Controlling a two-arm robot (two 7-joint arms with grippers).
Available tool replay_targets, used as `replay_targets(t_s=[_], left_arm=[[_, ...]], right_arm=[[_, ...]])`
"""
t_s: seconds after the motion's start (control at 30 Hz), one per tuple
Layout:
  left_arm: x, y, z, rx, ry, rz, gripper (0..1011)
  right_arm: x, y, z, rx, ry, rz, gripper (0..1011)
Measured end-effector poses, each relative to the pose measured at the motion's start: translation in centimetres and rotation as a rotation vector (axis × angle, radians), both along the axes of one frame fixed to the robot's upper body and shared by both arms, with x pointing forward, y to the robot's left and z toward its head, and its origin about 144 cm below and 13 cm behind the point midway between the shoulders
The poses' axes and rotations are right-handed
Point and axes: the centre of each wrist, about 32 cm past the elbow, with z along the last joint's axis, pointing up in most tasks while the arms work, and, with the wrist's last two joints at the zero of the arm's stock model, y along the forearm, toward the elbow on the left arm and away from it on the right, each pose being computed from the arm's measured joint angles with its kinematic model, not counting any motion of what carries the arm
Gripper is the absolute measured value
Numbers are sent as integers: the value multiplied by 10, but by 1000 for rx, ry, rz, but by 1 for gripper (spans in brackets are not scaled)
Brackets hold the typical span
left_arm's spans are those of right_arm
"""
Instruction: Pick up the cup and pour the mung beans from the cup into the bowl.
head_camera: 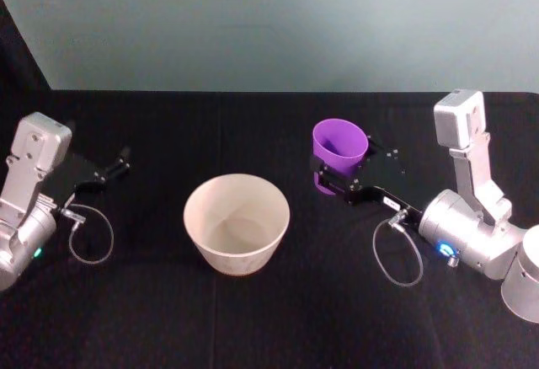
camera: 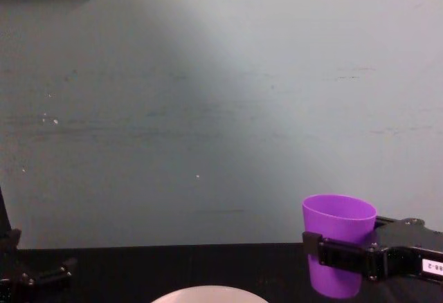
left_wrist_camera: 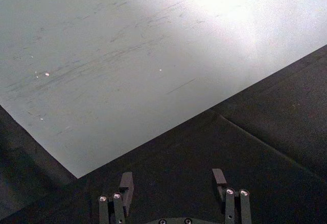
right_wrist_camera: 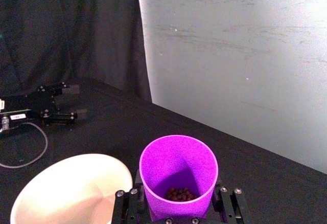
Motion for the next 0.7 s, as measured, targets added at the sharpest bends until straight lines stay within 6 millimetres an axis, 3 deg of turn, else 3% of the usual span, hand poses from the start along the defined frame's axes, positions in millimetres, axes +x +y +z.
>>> replay_targets(t_s=[0.37,0.7], left_arm=[[0,0,0,0,0,0,1000],[0,0,0,0,0,0,1000]], right_arm=[[0,0,0,-4,-1,3,718],[3,20,18,-230,-74,58,718]])
